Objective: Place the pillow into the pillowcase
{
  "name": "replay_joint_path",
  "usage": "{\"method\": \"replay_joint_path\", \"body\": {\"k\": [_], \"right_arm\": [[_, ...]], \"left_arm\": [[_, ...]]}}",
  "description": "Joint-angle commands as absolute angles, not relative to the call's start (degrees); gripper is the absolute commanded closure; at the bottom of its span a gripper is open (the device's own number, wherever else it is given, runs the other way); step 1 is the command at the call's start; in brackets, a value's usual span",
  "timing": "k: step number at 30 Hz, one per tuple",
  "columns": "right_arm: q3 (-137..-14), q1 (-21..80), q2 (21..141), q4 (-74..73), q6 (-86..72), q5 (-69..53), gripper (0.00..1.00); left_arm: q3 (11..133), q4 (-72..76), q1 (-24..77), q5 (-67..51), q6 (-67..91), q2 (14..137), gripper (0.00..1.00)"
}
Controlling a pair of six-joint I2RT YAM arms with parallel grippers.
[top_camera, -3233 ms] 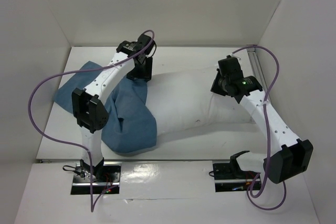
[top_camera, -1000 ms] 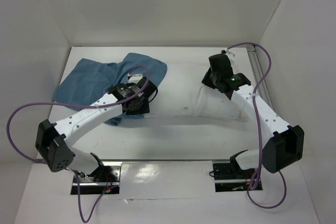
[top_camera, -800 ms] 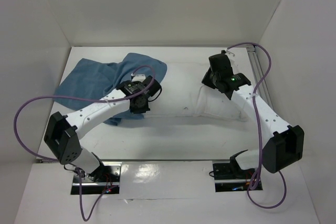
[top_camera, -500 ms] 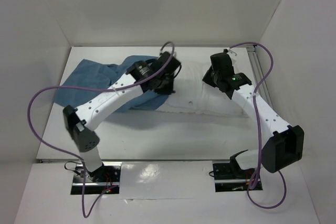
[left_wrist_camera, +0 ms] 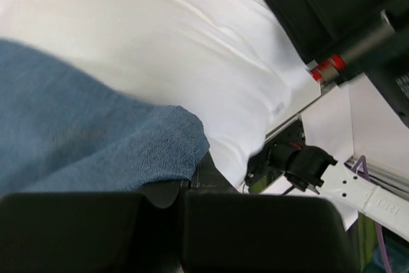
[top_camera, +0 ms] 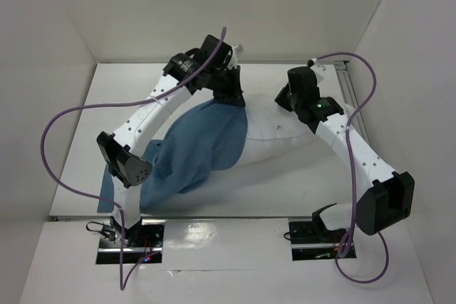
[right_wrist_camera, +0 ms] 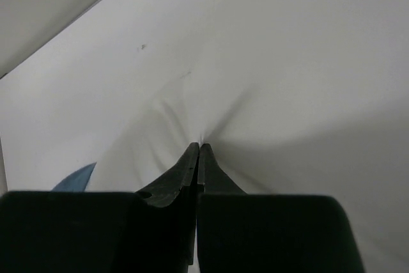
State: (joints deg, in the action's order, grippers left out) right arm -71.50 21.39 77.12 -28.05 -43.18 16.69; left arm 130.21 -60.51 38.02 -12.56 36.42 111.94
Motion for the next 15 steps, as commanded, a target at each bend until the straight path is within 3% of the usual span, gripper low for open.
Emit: {"method": "replay_joint_path", "body": {"k": [1,8,15], "right_arm": [[-74.27,23.29,71.37,-27.43,-43.42,15.47,1.0],[-78.4,25.4,70.14,-26.28,-42.81,16.69,1.0],[-74.37,27.25,67.68,-26.29,-42.28,19.95,1.0]], "left_arm": [[133.85,-50.98,33.15,-12.91,33.93,109.95,1.0],[144.05,-50.28,27.42,-18.28,33.4,111.19,1.0],[129.58,-48.52,31.09,-15.14,31.65,103.19,1.0]]}}
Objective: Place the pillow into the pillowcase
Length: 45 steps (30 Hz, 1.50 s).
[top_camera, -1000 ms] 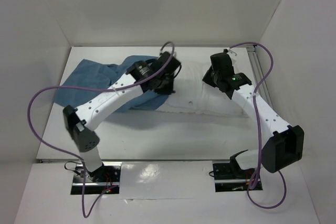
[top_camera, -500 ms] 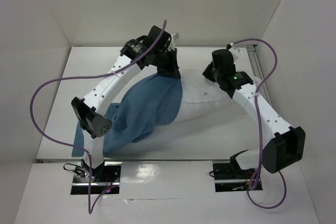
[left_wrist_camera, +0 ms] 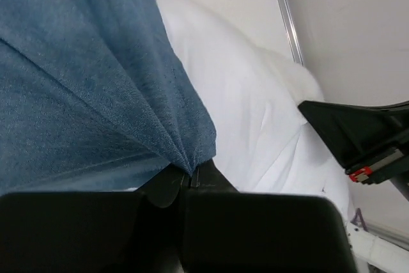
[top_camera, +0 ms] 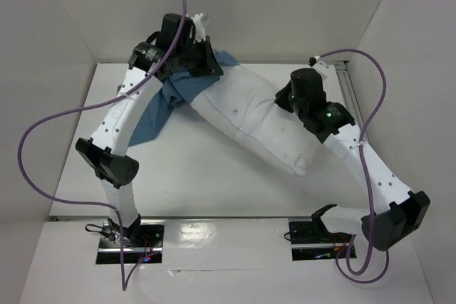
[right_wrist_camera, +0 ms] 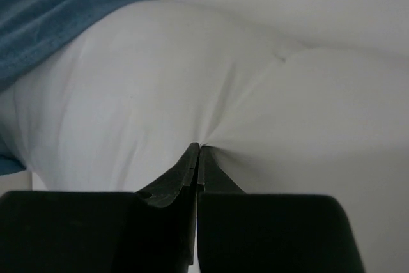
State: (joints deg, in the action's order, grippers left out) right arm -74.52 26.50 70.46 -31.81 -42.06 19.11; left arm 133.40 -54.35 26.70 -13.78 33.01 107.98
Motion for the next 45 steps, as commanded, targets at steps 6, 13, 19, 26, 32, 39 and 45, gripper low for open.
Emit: {"method": "replay_joint_path", "body": {"k": [6,13,19,26,32,39,45], "right_arm": [[-65.57,27.25,72.85,-18.37,-39.64,17.75,1.0],[-73.91,23.21,77.53,-26.18,-34.2,13.28,0.42],[-79.98,21.19,73.4,-39.18,-33.05,16.78,0.12],[-74.19,17.59,66.72,-52.28,-34.89,19.86,0.07],[-61.89,16.17,60.04,-56.24,-40.95,14.07,0.03],[-54.94,15.64,55.2,-56.25,-44.91,11.16,0.0],[-54.93,15.64,55.72,-56.78,-44.91,10.63,0.0]], "left_arm": [[105.4,-40.18,32.96,-16.07,32.17,100.98,1.0],[110.81,-48.76,33.49,-7.07,27.16,103.62,0.18],[111.19,-55.54,33.49,7.79,27.06,98.19,0.16],[91.61,-52.83,34.01,8.1,34.27,82.02,0.32],[70.07,-43.61,32.87,-2.27,37.79,73.48,0.1],[52.05,-29.29,27.25,-5.88,36.66,72.07,0.11],[44.22,-11.12,26.19,-2.02,35.76,77.78,0.12]]}}
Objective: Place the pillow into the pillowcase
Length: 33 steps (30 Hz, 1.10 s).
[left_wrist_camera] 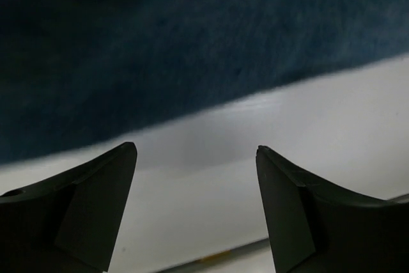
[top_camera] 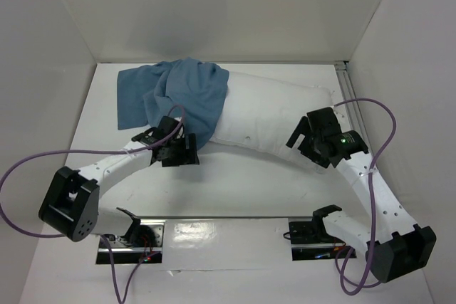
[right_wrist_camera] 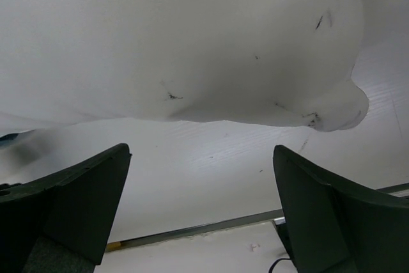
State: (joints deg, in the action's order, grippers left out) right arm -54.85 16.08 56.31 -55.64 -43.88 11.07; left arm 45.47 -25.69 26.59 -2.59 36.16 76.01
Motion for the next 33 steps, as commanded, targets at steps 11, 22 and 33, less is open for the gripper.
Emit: {"method": "replay_joint_path", "body": {"k": [11,22,33], "right_arm": [[-55.46,15.64,55.2,-57.48,-44.91,10.63,0.0],[-55.99,15.12,56.25,-58.09,-43.77,8.96,0.0],[-56.51,13.98,56.25,-59.15,-43.77,9.49,0.0]], "left_arm": [[38.13,5.54,26.89,7.89,37.54,77.51,0.15],[42.98,8.7,28.65,14.94,35.6,86.92,0.17],[49.22,5.27,28.65,16.08,36.12,88.86,0.98]]}}
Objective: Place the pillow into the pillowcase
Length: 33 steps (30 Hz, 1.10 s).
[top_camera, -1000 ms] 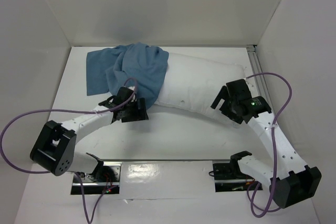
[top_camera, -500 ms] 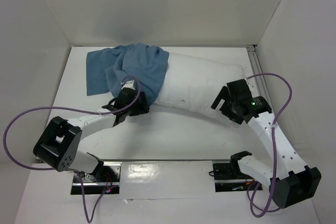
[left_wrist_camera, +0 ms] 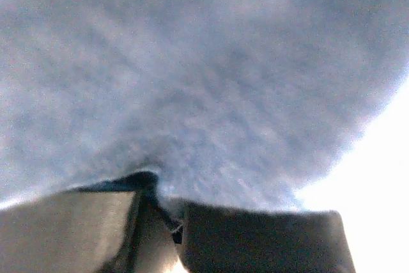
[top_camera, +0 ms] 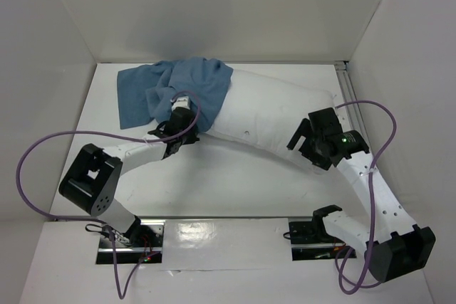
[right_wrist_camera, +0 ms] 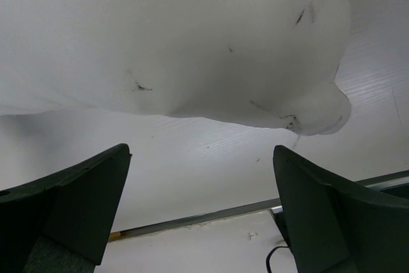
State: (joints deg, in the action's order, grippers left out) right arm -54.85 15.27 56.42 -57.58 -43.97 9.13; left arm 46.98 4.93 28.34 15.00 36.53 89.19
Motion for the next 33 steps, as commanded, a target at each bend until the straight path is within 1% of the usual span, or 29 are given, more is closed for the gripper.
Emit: {"method": "replay_joint_path", "body": {"k": [1,6,11,14,16,17,18,19,20,21,22,26,27,32,33], "right_arm": [[-56.51,13.97,56.25,-59.15,-42.9,8.8,0.0],[-57.04,9.76,57.57,-58.1,-38.16,5.72,0.0],[-57.04,9.76,62.3,-56.44,-34.38,4.13,0.0],[-57.04,9.76,64.07,-55.29,-33.67,6.15,0.0],[-55.55,9.76,64.6,-51.78,-32.96,8.6,0.0],[-54.94,9.76,65.12,-50.38,-32.44,9.48,0.03],[-53.89,9.76,66.08,-48.97,-31.74,10.71,0.1],[-53.88,9.23,66.7,-46.08,-30.95,12.9,0.27],[-53.88,9.23,67.32,-44.92,-29.98,13.44,0.75],[-55.36,9.23,67.93,-44.04,-29.45,13.45,0.95],[-56.33,9.23,68.81,-42.9,-28.83,13.45,1.0],[-60.9,10.01,69.35,-40.52,-28.21,7.75,1.0],[-61.6,10.54,69.35,-39.82,-28.21,6.95,1.0],[-67.14,17.13,69.35,-37.97,-30.67,5.1,1.0],[-68.63,18.27,69.95,-37.97,-31.37,5.1,1.0]], "left_arm": [[49.74,4.14,28.65,16.08,36.12,88.86,1.0],[50.36,0.81,28.65,16.7,34.9,87.02,1.0],[50.36,-0.26,30.41,17.23,34.37,82.89,1.0],[51.67,-1.49,31.03,17.23,33.75,82.88,1.0],[51.68,-2.2,31.03,17.23,33.23,82.88,1.0],[52.29,-2.2,31.03,15.92,33.22,82.88,1.0],[53.25,-3.07,31.03,15.91,32.7,83.4,1.0],[53.96,-3.95,31.03,14.08,32.7,83.93,1.0],[56.14,-4.91,31.03,13.28,32.7,83.94,1.0],[57.38,-7.27,31.03,12.4,32.7,84.46,1.0],[58.7,-8.43,31.55,11.52,32.17,84.46,1.0],[65.81,-13.35,32.69,7.22,31.64,84.99,1.0],[69.31,-14.32,33.74,6.69,31.64,84.99,1.0],[79.26,-18.36,37.0,0.45,33.92,87.53,1.0],[83.19,-19.59,38.48,-1.65,33.93,89.02,1.0]]}}
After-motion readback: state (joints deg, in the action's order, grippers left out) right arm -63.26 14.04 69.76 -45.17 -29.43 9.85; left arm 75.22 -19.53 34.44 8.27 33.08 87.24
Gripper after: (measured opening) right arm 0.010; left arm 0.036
